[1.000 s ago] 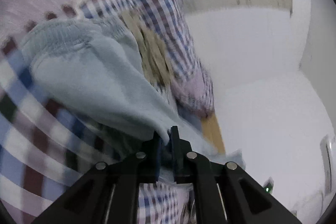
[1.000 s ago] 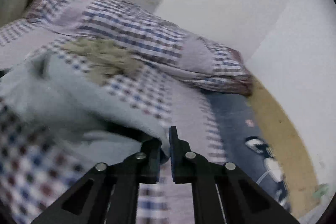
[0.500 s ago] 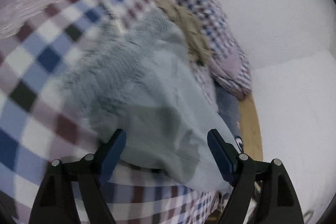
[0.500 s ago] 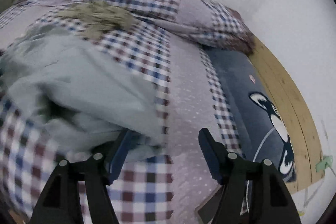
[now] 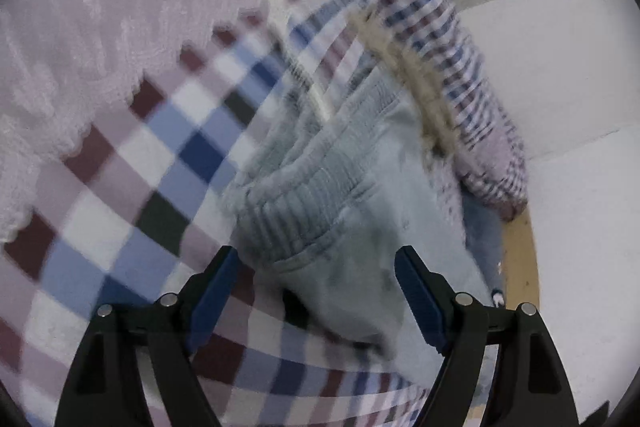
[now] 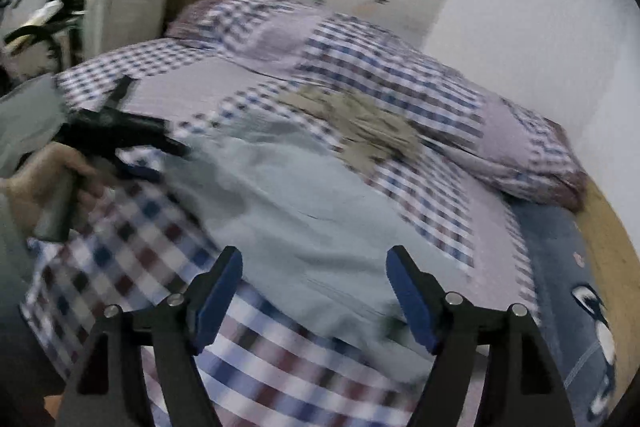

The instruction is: Fold clothes

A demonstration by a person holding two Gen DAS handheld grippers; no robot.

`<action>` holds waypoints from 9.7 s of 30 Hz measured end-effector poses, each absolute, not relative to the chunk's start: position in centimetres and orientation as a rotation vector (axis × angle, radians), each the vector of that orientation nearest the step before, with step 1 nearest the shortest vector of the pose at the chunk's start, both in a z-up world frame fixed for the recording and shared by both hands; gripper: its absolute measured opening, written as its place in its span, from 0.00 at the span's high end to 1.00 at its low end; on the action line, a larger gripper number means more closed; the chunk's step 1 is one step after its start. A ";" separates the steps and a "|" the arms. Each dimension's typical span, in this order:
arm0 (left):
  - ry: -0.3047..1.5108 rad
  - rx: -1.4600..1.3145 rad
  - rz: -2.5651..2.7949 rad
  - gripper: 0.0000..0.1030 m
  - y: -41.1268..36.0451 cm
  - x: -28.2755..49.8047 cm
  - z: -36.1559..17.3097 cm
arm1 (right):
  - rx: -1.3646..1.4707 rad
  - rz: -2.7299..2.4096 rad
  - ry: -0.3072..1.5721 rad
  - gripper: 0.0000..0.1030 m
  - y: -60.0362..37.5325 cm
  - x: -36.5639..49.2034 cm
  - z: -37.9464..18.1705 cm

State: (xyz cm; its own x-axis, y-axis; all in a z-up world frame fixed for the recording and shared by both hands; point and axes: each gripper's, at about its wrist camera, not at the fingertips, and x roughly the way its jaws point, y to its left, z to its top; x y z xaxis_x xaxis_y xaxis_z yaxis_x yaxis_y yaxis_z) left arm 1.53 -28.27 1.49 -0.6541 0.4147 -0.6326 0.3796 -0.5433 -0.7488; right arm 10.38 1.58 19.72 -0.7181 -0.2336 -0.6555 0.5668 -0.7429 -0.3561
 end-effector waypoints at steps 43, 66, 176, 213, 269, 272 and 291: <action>-1.578 -0.752 2.072 0.18 -31.1 3.4 4.4 | 0.638 -2.737 0.343 0.74 1.6 -6.3 27.8; -0.981 -1.240 2.156 0.18 -12.7 -2.7 1.2 | 1.335 -3.423 -0.677 0.68 51.7 3.0 17.1; -1.997 -0.325 2.458 0.19 -48.9 17.9 6.1 | 0.654 -1.910 0.708 0.83 -32.5 15.5 23.5; -1.278 -0.679 2.961 0.19 -31.0 26.6 7.1 | 1.033 -2.880 -0.398 0.33 36.0 15.6 11.3; 0.667 -0.962 1.973 0.40 40.7 -4.9 7.6 | 0.792 -2.650 -1.558 0.31 59.7 10.8 5.9; 0.731 -0.946 2.058 0.78 41.1 -5.1 7.2 | 0.802 -2.637 -1.585 0.31 60.1 11.0 5.5; 0.520 -1.028 2.467 0.85 35.7 -12.5 10.0 | 0.987 -2.572 -1.420 0.31 58.0 9.4 5.0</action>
